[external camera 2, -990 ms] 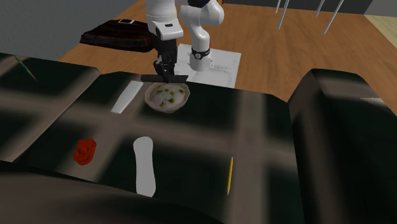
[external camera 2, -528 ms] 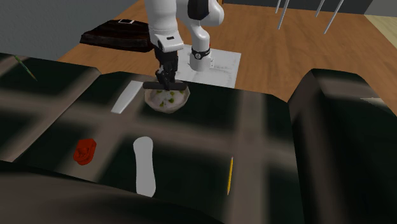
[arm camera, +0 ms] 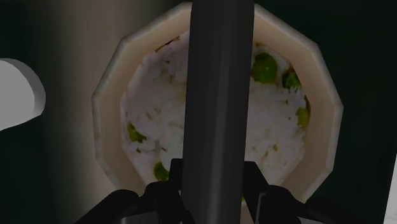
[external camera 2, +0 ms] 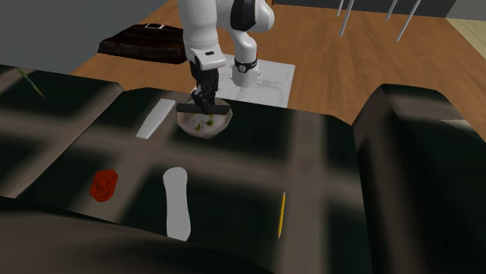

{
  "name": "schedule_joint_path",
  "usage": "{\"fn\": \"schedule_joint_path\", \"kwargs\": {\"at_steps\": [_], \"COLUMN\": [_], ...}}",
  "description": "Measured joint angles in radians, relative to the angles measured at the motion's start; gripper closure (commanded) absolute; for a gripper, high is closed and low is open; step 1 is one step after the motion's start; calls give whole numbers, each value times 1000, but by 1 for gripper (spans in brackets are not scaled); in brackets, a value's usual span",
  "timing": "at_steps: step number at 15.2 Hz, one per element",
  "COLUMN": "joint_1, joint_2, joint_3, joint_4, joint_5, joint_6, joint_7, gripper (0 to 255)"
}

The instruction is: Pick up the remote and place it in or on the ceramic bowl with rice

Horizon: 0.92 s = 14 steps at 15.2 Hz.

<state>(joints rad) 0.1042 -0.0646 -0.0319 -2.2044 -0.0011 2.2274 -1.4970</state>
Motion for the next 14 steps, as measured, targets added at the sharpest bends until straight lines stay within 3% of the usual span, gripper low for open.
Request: {"fn": "schedule_joint_path", "kwargs": {"at_steps": [1, 2, 8, 14], "joint_1": [0, 0, 0, 1], "joint_2": [0, 0, 0, -58], "joint_3": [0, 0, 0, 1], "joint_4": [0, 0, 0, 60], "joint_5": [0, 0, 0, -2], "joint_6": [0, 0, 0, -117], "joint_7": [0, 0, 0, 3], "gripper": [255, 0, 0, 0]}}
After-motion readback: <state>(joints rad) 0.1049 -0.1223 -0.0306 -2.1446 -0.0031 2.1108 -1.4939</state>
